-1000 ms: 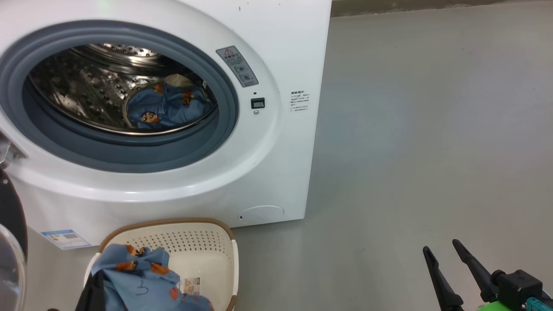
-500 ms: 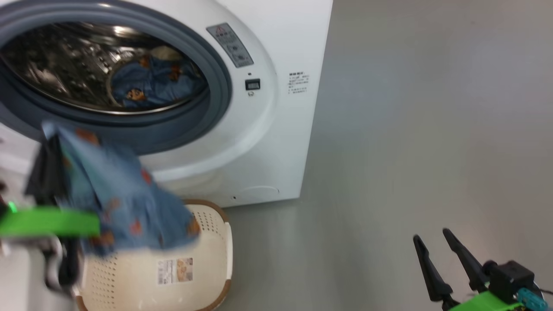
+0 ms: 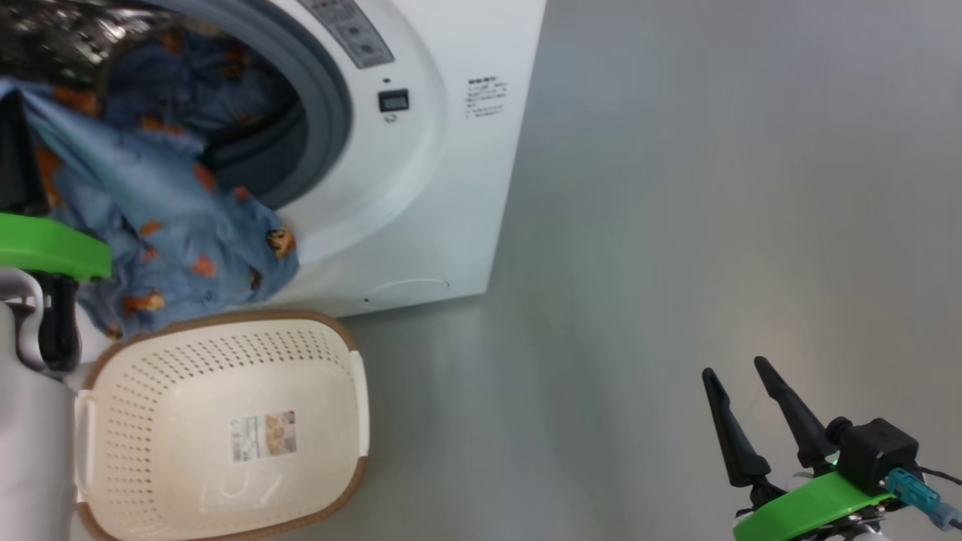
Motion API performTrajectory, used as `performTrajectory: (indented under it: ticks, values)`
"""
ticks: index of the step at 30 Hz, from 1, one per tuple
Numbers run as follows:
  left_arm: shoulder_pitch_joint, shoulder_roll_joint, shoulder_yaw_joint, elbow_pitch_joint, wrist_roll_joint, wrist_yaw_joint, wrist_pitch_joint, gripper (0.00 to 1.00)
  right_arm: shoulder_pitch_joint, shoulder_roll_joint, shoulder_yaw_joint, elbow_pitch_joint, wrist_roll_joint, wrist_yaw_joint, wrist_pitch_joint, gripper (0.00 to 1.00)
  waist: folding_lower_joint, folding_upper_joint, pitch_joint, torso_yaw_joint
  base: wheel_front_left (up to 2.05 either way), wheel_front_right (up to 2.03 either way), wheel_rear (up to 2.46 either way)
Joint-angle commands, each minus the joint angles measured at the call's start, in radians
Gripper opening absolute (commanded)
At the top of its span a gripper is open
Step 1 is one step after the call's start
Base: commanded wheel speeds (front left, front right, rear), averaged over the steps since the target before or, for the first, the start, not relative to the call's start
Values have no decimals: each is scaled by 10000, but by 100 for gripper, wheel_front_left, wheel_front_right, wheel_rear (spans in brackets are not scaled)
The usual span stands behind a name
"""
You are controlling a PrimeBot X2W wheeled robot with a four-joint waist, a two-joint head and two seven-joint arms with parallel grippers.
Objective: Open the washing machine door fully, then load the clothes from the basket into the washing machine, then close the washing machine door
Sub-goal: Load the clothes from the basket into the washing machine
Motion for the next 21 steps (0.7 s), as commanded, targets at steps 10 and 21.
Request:
performTrajectory:
  ticks: [10, 21]
  values:
    - [-2079, 763, -556, 3036, 26, -99, -172, 0, -630, 162, 570, -252, -1, 14, -49, 100, 1, 0, 937, -733, 0, 0, 0]
    - [-4058, 1455, -1360, 4646, -242, -102, -198, 0, -1055, 349, 956, -245, 51, 14, -49, 100, 1, 0, 1621, -1346, 0, 0, 0]
